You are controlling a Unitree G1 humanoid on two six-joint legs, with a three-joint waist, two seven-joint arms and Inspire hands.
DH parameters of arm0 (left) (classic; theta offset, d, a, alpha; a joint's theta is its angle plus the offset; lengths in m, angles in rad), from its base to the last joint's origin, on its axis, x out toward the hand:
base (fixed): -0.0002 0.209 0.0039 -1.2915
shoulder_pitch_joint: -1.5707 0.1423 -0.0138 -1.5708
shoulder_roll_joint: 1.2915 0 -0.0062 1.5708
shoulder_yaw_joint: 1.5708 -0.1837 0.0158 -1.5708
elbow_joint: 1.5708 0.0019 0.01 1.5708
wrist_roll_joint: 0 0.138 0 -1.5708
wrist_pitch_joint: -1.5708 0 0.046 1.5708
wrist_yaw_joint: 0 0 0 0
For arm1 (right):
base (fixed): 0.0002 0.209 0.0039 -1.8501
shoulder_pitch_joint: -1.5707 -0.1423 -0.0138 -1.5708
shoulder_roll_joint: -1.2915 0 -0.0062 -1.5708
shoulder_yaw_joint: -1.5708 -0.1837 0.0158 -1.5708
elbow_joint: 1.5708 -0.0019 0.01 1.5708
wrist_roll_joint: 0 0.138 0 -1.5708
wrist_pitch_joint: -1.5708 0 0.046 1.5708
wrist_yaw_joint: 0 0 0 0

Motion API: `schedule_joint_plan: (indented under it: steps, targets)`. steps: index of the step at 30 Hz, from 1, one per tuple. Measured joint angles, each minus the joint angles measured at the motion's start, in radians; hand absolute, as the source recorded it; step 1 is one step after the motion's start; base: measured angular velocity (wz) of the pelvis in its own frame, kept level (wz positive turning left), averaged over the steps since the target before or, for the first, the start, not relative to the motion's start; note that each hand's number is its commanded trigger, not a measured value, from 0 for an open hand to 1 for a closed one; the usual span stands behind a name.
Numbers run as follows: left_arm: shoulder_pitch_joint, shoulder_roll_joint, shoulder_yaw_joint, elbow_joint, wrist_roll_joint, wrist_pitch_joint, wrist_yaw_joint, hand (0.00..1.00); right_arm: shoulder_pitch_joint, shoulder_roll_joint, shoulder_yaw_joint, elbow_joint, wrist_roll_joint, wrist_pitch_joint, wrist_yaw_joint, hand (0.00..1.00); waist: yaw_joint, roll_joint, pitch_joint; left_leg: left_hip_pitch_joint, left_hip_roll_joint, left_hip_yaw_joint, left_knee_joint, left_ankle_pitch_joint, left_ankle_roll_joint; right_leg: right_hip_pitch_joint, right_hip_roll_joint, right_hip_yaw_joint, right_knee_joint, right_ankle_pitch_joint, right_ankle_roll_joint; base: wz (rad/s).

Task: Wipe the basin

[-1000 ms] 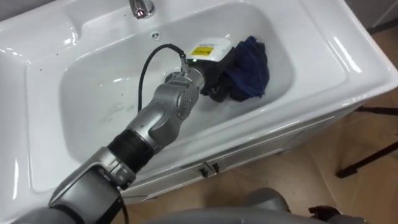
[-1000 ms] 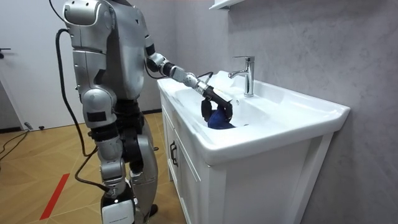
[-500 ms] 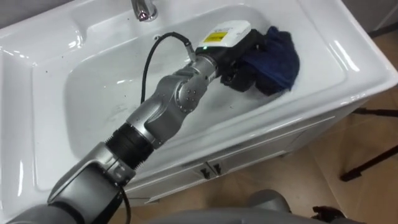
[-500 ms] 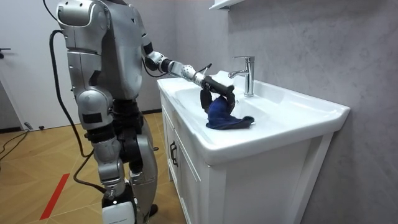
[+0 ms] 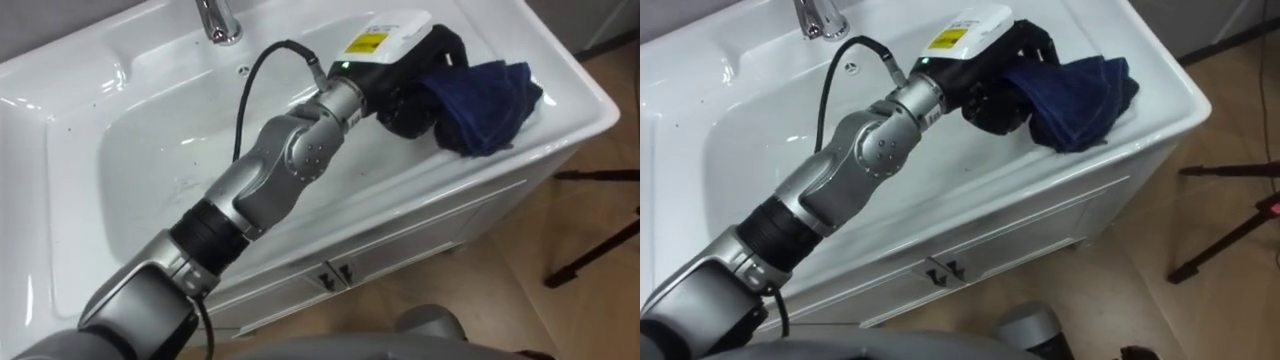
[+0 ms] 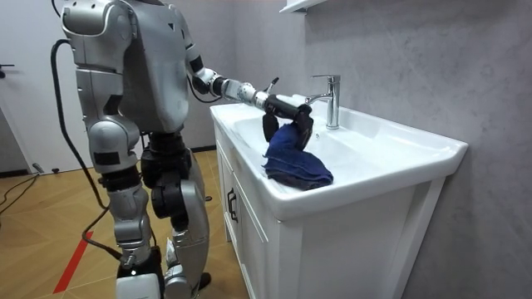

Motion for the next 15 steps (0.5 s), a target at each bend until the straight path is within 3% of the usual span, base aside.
schedule_joint_plan:
  steps: [5, 7, 9, 15]
  targets:
    - [0.015, -0.001, 0.002, 0.096, 0.007, 0.003, -0.001, 1.00, 0.010, -0.002, 0.001, -0.026, -0.030, 0.001, 0.032, 0.00, 0.003, -0.012, 0.0033, 0.003, 0.001, 0.003, -0.002, 0.000, 0.000, 0.000, 0.001, 0.008, 0.000, 0.000, 0.000, -0.04]
    - [0.041, -0.002, 0.003, 0.149, 0.026, 0.016, 0.011, 1.00, 0.020, -0.003, 0.000, -0.060, -0.057, 0.012, 0.037, 0.00, 0.001, -0.015, 0.0022, 0.007, 0.001, 0.006, -0.002, 0.000, 0.000, 0.002, 0.002, 0.012, 0.000, 0.000, 0.000, -0.06]
    - [0.074, 0.001, 0.012, 0.225, 0.055, 0.056, 0.026, 1.00, 0.028, -0.003, 0.001, -0.073, -0.081, 0.021, 0.041, 0.00, 0.001, -0.019, 0.0016, 0.017, 0.002, 0.007, -0.003, 0.000, 0.000, 0.014, 0.003, 0.013, -0.002, 0.000, 0.000, 0.02]
    - [0.100, 0.005, 0.075, 0.338, 0.150, 0.074, 0.064, 1.00, 0.021, 0.003, 0.002, -0.076, -0.115, 0.046, 0.043, 0.00, 0.011, -0.035, -0.0074, 0.030, 0.003, 0.016, -0.003, 0.000, 0.000, 0.022, 0.002, 0.013, 0.001, 0.000, 0.000, -0.03]
